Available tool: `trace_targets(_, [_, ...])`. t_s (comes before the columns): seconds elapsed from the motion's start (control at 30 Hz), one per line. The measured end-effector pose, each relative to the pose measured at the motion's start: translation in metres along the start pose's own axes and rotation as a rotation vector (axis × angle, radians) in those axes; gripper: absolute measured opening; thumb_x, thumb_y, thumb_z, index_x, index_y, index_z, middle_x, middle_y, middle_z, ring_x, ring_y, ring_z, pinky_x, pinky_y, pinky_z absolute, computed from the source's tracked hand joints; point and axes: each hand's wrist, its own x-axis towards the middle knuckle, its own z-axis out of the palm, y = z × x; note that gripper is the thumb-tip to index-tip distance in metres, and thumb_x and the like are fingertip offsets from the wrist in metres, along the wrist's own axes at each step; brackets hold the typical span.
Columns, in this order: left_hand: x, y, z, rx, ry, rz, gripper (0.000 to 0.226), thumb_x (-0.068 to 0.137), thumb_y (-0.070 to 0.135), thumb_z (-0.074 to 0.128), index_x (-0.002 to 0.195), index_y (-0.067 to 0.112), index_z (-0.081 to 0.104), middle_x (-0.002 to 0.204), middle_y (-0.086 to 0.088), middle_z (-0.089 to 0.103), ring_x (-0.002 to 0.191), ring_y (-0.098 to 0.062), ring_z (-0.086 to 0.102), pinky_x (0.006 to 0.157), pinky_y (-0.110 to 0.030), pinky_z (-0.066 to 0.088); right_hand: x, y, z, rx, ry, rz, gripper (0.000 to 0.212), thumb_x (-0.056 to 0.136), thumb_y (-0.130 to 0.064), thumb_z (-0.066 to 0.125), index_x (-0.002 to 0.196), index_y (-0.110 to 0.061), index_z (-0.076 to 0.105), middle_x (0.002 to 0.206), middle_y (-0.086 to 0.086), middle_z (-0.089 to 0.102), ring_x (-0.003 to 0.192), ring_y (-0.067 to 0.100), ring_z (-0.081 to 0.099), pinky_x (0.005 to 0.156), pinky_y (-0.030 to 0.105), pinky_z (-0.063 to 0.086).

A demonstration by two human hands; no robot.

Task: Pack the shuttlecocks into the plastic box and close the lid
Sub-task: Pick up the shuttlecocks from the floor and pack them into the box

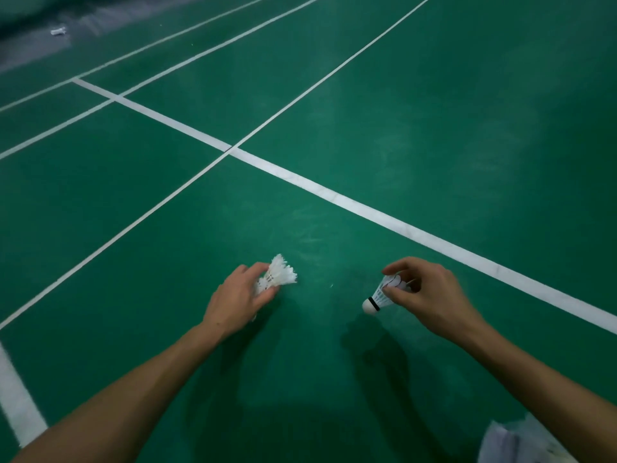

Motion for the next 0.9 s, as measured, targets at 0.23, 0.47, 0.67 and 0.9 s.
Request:
trace_targets(0.23, [-0.078,0.149,-0.001,-0.171,-0.079,0.41,0.046,0.087,0.06,0.062,0.128,0.039,0.061,0.098,0.011,0.061,0.087,-0.009,0.06,0.079,-0.039,0.055,-0.092,0.011,-0.083,0.113,0.161,0.041,0.023,0.086,-0.016,0.083,0.105,-0.026,0.077,0.09,-0.006,0.078,0.071,0.009,0.072,0.068,0.034,0.062])
trace_targets(0.47, [-0.145,0.265,0.017,-0.342,-0.13,0.61,0.043,0.084,0.054,0.072,0.122,0.037,0.065,0.103,0.011,0.067,0.087,-0.008,0.064,0.074,-0.036,0.056,-0.228,0.015,-0.168,0.191,0.324,0.176,0.022,0.088,-0.013,0.084,0.105,-0.024,0.076,0.093,0.0,0.078,0.074,0.02,0.077,0.065,0.045,0.066])
trace_targets(0.67, [-0.18,0.301,0.029,-0.363,-0.146,0.658,0.042,0.084,0.043,0.079,0.123,0.031,0.068,0.105,0.014,0.068,0.089,-0.004,0.065,0.072,-0.034,0.06,-0.327,0.014,-0.189,0.24,0.483,0.336,0.025,0.084,-0.02,0.087,0.103,-0.031,0.076,0.089,-0.003,0.078,0.081,0.016,0.077,0.075,0.042,0.066])
trace_targets(0.9, [-0.183,0.292,0.051,-0.351,-0.189,0.628,0.05,0.081,0.063,0.07,0.124,0.037,0.068,0.11,0.02,0.065,0.097,-0.004,0.067,0.078,-0.04,0.061,-0.353,0.016,-0.089,0.028,0.356,0.426,0.02,0.084,-0.041,0.085,0.099,-0.04,0.071,0.086,-0.027,0.074,0.081,-0.01,0.071,0.07,0.021,0.063])
